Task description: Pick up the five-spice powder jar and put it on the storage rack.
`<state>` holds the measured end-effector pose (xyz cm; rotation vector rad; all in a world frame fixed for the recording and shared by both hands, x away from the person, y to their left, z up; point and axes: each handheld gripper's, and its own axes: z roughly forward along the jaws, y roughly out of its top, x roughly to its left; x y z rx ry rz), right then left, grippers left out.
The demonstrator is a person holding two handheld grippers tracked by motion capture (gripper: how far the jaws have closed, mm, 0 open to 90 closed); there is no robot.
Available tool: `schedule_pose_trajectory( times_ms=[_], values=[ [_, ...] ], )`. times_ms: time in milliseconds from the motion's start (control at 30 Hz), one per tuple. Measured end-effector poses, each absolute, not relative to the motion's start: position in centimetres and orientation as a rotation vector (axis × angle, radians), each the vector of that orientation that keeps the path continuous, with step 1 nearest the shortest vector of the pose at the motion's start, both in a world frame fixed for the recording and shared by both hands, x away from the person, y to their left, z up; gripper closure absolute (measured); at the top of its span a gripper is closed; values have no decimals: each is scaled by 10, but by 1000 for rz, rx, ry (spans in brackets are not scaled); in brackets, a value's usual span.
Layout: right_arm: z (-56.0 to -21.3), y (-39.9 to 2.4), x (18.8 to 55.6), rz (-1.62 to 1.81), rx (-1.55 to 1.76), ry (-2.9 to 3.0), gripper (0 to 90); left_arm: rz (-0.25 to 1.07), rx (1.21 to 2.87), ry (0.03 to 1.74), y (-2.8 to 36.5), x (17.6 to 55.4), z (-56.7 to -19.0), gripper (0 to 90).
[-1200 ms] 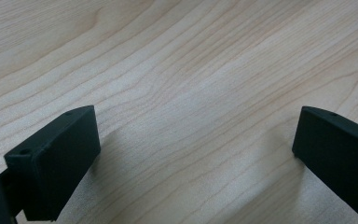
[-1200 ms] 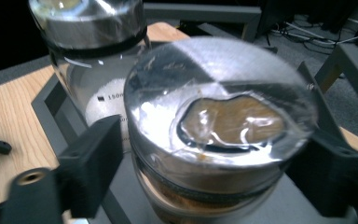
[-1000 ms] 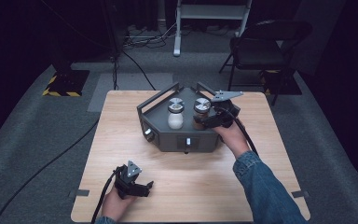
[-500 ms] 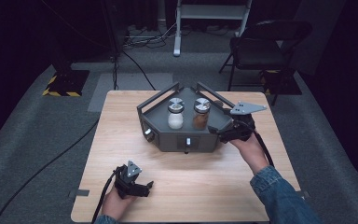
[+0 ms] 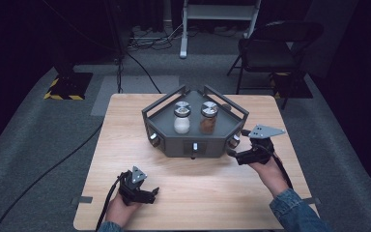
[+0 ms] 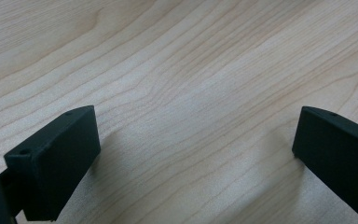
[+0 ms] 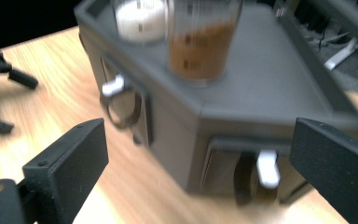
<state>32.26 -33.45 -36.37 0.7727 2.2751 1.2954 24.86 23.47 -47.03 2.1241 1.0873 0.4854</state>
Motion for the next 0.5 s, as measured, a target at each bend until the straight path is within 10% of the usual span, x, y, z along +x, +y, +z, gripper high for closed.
schedule_pose_trajectory(
  times_ms=[500],
  values=[
    [-420, -348, 309, 1230, 874, 2356, 41, 486, 2124, 1088, 235, 249, -470, 5]
  ],
)
